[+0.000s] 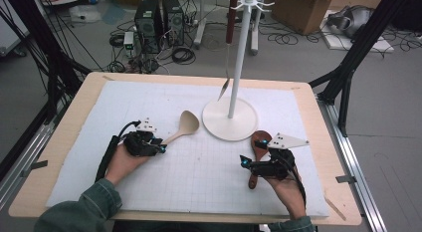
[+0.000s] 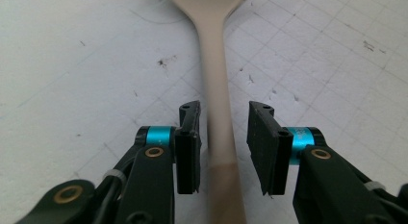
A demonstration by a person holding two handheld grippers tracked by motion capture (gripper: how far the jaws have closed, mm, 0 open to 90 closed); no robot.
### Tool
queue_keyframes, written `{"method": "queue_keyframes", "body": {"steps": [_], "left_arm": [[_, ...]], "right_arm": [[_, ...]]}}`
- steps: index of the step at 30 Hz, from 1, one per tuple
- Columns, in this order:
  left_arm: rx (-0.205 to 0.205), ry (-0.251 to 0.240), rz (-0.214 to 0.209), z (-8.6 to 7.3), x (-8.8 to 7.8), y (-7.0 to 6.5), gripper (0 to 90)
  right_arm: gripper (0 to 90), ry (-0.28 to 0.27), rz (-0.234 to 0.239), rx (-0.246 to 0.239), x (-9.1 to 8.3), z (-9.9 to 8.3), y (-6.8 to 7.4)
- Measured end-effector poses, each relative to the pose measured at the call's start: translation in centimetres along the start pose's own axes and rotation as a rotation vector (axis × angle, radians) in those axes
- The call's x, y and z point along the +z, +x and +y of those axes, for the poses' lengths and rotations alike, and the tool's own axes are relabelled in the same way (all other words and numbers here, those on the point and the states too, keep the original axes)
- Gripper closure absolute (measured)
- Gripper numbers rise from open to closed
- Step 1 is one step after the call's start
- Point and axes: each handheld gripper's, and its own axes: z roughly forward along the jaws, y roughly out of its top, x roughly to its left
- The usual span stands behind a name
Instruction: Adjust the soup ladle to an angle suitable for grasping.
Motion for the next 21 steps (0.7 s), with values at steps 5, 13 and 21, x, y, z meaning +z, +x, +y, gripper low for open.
{"method": "queue_keyframes", "body": {"steps": [5, 13, 21], "left_arm": [[0.003, 0.023, 0.013, 0.16, 0.50, -0.05, 71.4], [0.006, 0.029, 0.018, 0.40, 0.69, -0.04, 76.2], [0.046, 0.032, -0.038, 0.39, 0.51, -0.50, 78.0]], "right_arm": [[21.7, 0.001, -0.002, -0.001, 0.03, 0.00, 0.01], [21.7, -0.002, -0.004, -0.004, -0.01, -0.06, -0.12], [21.7, -0.008, -0.010, 0.003, -0.25, -0.08, -0.21]]}}
